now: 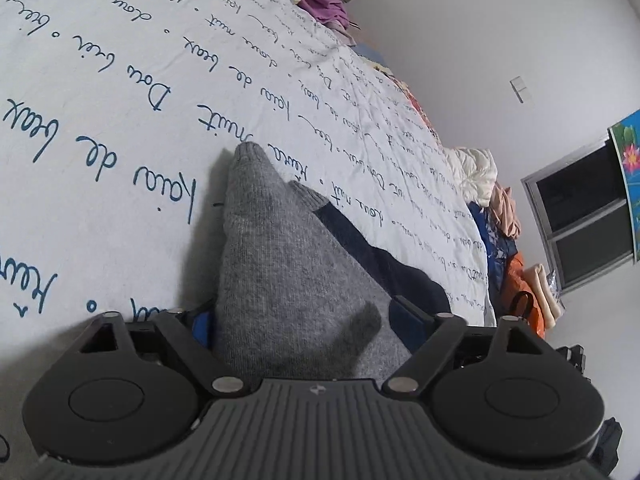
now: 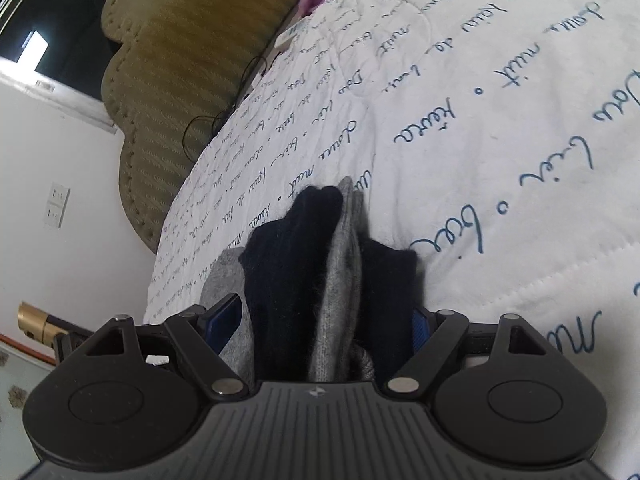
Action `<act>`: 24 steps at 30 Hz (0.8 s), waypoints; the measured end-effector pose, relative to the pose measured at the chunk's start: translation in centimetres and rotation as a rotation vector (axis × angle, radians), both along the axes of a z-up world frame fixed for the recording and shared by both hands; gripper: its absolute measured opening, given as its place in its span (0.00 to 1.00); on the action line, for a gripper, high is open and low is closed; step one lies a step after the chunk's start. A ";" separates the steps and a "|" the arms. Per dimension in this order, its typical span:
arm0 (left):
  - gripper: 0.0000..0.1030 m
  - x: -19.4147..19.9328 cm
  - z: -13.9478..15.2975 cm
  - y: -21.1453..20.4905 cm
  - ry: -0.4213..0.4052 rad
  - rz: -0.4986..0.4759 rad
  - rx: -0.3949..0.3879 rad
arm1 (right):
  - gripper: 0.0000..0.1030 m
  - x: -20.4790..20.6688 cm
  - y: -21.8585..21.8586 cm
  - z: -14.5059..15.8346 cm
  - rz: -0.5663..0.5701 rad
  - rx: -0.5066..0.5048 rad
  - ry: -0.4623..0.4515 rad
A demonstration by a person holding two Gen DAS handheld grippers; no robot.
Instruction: Fold small clothes
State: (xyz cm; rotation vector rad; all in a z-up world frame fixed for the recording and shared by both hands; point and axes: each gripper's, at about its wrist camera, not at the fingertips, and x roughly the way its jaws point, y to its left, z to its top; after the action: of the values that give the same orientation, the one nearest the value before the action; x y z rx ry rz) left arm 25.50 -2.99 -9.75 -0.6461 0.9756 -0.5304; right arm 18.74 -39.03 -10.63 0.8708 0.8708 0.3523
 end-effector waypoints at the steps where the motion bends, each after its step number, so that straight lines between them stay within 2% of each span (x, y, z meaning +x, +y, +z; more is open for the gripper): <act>1: 0.71 0.0 -0.1 0.0 0.002 0.003 0.006 | 0.70 -0.1 0.0 0.0 -0.005 -0.010 -0.003; 2: 0.70 0.1 -0.1 0.0 0.002 0.004 0.003 | 0.57 -0.1 0.1 0.0 -0.007 -0.025 -0.001; 4: 0.63 0.1 -0.1 0.0 0.002 0.010 0.017 | 0.50 0.0 0.2 -0.2 -0.002 -0.042 0.003; 5: 0.52 0.1 -0.1 -0.1 -0.001 0.012 0.031 | 0.38 0.0 0.1 -0.3 -0.002 -0.034 0.005; 6: 0.37 0.0 -0.1 -0.2 -0.004 0.012 0.042 | 0.34 0.0 0.2 -0.5 0.004 -0.029 0.011; 8: 0.29 -0.2 -0.1 -0.4 -0.014 0.015 0.070 | 0.28 -0.1 0.5 -0.5 0.008 -0.041 0.007; 12: 0.23 -1.1 1.6 0.3 -0.045 0.028 0.097 | 0.23 -0.6 1.8 1.1 0.004 -0.087 -0.028; 17: 0.23 -1.4 4.5 4.4 -0.072 0.009 0.122 | 0.23 -0.1 4.1 3.2 0.033 -0.047 -0.069; 20: 0.23 -0.2 5.7 7.0 -0.077 0.034 0.199 | 0.23 1.9 6.5 3.5 0.069 -0.013 -0.072; 23: 0.16 2.3 6.7 9.0 -0.078 0.106 0.272 | 0.23 4.7 8.8 3.1 0.082 0.014 -0.060; 24: 0.18 3.3 6.8 9.4 -0.089 0.122 0.313 | 0.23 5.6 9.4 2.9 0.079 0.019 -0.052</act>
State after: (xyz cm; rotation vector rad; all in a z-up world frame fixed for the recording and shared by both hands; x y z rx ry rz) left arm 28.77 6.41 -2.99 -0.3947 0.9056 -0.2877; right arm 24.33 -29.68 -7.71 0.8427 0.8564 0.4502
